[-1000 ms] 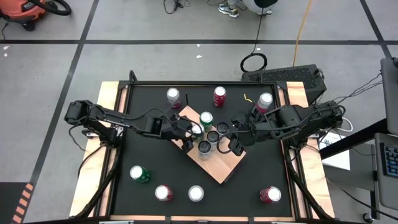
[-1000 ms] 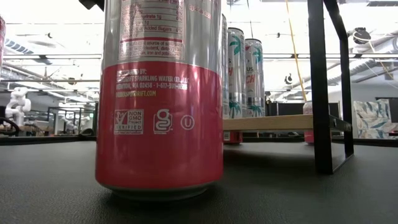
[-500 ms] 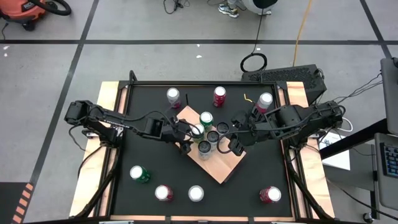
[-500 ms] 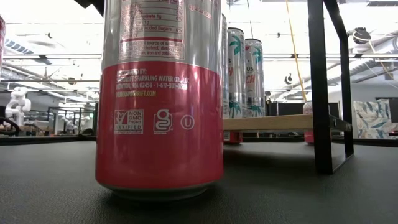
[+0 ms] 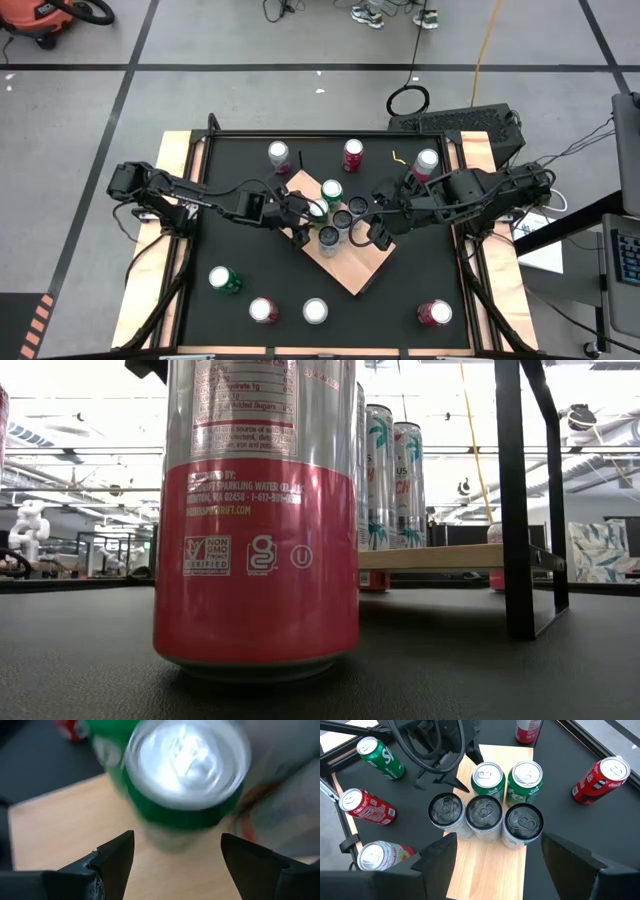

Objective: Place canned beverage on shelf
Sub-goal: Put the top green soda can aligned with the other top green soda can

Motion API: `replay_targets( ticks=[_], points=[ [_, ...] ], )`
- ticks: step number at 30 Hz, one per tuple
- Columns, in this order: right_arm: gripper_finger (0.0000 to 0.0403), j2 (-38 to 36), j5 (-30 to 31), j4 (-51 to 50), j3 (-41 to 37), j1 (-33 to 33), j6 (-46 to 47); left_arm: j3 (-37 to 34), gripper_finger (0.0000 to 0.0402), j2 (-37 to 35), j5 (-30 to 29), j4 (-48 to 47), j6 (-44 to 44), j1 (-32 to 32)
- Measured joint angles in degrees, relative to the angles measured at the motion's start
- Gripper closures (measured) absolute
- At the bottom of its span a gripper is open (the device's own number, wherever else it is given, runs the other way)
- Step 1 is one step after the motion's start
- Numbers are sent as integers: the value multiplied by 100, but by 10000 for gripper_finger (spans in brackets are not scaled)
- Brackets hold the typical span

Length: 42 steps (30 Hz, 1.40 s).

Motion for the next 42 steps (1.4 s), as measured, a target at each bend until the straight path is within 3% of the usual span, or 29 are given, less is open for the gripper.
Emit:
replay_targets(
  ticks=[18,27,32,42],
  points=[
    [138,0,-2,-2,0,0,-18,3,110,170,-305,250,-168,0],
    [138,0,-2,1,0,0,-20,3,110,152,-159,231,-172,-12],
    [138,0,-2,0,0,0,-20,151,110,108,22,-480,-331,-17],
    [143,0,-299,354,0,-409,-418,543,110,-821,-57,-1073,-323,-76]
  ],
)
